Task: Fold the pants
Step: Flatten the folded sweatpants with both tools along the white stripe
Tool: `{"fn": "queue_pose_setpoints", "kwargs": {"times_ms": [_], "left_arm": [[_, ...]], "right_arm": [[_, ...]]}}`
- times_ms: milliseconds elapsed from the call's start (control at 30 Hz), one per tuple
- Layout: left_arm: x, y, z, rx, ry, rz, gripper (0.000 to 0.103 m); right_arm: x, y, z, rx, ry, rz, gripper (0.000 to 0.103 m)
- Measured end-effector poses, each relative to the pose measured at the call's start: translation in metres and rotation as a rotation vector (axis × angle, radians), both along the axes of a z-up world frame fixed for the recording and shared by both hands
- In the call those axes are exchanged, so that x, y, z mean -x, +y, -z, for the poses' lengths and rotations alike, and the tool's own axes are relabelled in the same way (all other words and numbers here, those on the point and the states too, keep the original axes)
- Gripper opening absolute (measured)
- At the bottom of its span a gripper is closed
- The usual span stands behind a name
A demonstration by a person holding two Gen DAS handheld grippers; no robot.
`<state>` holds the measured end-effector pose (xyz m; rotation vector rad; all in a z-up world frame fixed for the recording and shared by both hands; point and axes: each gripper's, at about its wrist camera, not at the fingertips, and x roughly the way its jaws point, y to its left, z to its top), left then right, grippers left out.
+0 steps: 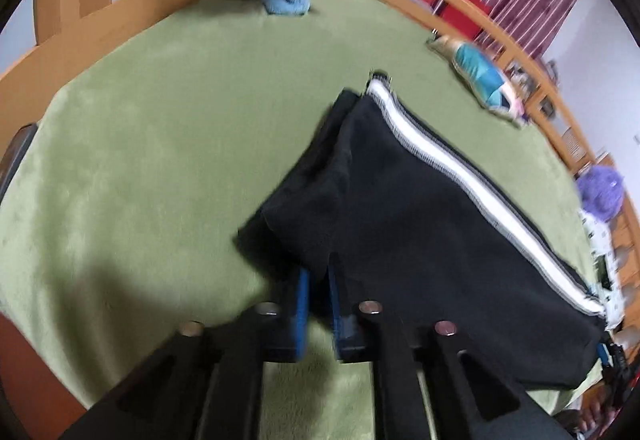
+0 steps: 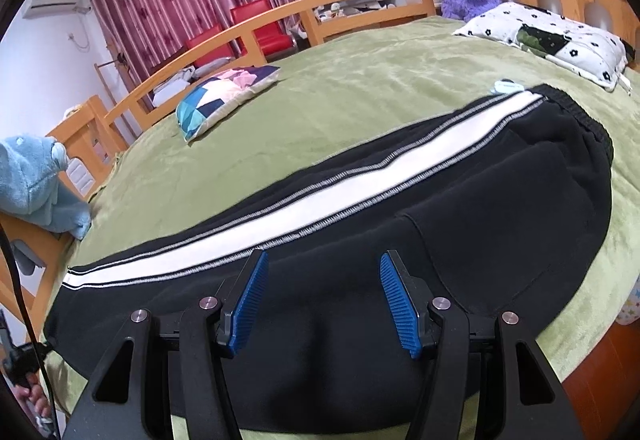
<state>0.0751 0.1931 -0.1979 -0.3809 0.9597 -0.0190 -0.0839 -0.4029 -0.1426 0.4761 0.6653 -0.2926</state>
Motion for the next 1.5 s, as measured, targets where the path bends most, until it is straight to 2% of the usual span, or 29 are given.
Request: {"fn": "queue_pose_setpoints", "kwargs": {"times_ms": [67, 133, 233, 367, 533, 633, 700, 833, 933, 967, 1033, 1067, 1167, 1267, 1400, 1500], "left_arm": [[0.007, -0.005, -0.005, 0.001, -0.010, 0.007, 0.038], [0.015, -0.012, -0.011, -0.018, -0.024, 0.018, 0.049], [0.024, -0.024, -0.019, -0.072, -0.040, 0.039, 0.051], [0.025, -0.044, -0.037, -0.104, -0.070, 0.058, 0.063], [0.010, -0.079, -0.055, -0.139, -0.110, 0.100, 0.069], [-0.004, -0.101, -0.060, -0.162, -0.115, 0.132, 0.069], [-0.012, -0.113, -0.063, -0.171, -0.117, 0.152, 0.069], [-0.023, -0.126, -0.065, -0.184, -0.124, 0.186, 0.069], [-0.030, -0.129, -0.062, -0.187, -0.121, 0.202, 0.069], [-0.032, -0.130, -0.062, -0.186, -0.121, 0.207, 0.069], [-0.034, -0.130, -0.060, -0.183, -0.122, 0.213, 0.069], [-0.035, -0.131, -0.059, -0.179, -0.123, 0.214, 0.069], [-0.040, -0.131, -0.054, -0.163, -0.118, 0.216, 0.069], [-0.041, -0.131, -0.048, -0.154, -0.108, 0.215, 0.069], [-0.037, -0.127, -0.046, -0.153, -0.104, 0.213, 0.069], [-0.037, -0.125, -0.049, -0.151, -0.106, 0.208, 0.069]], "right_arm": [[0.007, -0.004, 0.005, -0.004, 0.012, 0.004, 0.058], [0.015, -0.009, 0.011, -0.002, 0.029, 0.008, 0.058], [0.026, -0.019, 0.016, 0.000, 0.033, 0.025, 0.058], [0.015, -0.030, 0.010, 0.013, 0.021, -0.013, 0.058], [-0.041, -0.030, -0.011, 0.147, -0.014, -0.117, 0.061], [-0.092, -0.022, -0.014, 0.218, -0.006, -0.239, 0.065], [-0.125, -0.018, -0.007, 0.225, 0.017, -0.332, 0.068], [-0.183, -0.019, 0.027, 0.220, 0.144, -0.445, 0.068], [-0.205, -0.025, 0.052, 0.157, 0.281, -0.504, 0.066], [-0.204, -0.025, 0.054, 0.163, 0.292, -0.517, 0.066], [-0.197, -0.019, 0.052, 0.208, 0.287, -0.558, 0.060], [-0.193, -0.015, 0.051, 0.234, 0.295, -0.583, 0.053], [-0.190, -0.011, 0.057, 0.319, 0.318, -0.606, 0.010], [-0.187, -0.015, 0.047, 0.312, 0.282, -0.585, 0.004], [-0.179, -0.027, 0.010, 0.261, 0.140, -0.514, 0.004], [-0.193, -0.027, -0.002, 0.256, 0.100, -0.478, 0.004]]}}
